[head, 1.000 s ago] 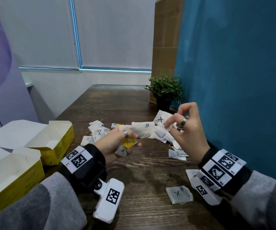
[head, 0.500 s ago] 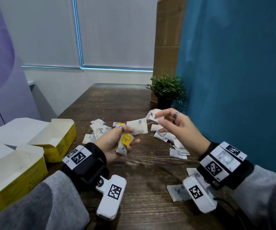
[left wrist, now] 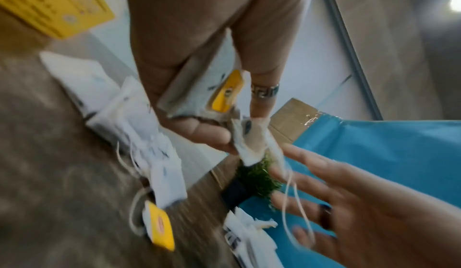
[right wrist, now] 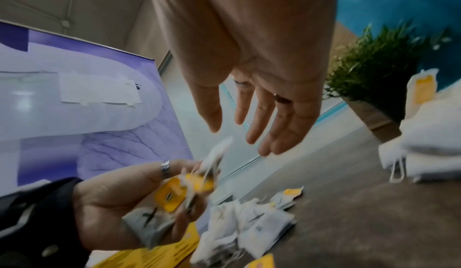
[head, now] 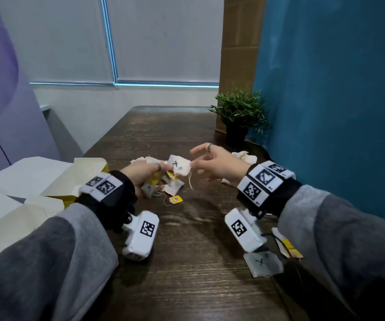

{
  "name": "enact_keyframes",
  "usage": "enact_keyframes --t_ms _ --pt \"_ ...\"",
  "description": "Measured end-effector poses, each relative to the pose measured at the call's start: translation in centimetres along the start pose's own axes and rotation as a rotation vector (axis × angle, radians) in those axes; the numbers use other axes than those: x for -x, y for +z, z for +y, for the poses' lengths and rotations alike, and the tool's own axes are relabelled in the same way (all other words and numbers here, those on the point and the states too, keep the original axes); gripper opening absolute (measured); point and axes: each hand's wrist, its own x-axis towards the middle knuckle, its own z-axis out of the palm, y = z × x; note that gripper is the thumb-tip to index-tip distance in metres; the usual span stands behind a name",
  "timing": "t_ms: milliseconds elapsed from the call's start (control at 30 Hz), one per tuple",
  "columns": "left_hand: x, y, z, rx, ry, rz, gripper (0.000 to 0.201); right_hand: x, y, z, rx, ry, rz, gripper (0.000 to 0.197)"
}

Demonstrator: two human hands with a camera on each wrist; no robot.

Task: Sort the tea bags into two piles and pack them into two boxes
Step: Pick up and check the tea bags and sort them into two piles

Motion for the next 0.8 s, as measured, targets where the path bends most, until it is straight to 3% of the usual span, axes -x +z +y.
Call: enact_keyframes --t_ms 133,200,267,467,667,800 --pt "-2.5 -1.8 1.4 -0.384 0.016 0.199 0.008 -0.8 -3.3 0.3 0.194 0.065 -0.023 0.014" --pt "-3.5 -2.0 1.5 -0.617 0.025 0.233 0.007 -0.7 -4.9 0.7 0.265 0.109 -0.047 0.004" --pt "-4.5 -2.1 1.5 -0.764 0.027 0.235 0.021 -0.6 -6.3 1.4 0.328 0.169 -0.074 0.004" --pt "-5.5 -2.2 2.1 -1.035 -0.006 0.232 0.038 0.3 -9.4 3.7 0.500 0.332 -0.172 0.003" --pt "-5.4 -2.3 2.7 -1.346 0.074 0.444 0.050 1.6 -11.4 4.5 0.664 0.343 -0.149 0.015" --pt "-2.4 1.4 2.4 -1.302 0.249 0.303 0.039 2.9 -12.2 5.2 0.830 0.322 -0.156 0.019"
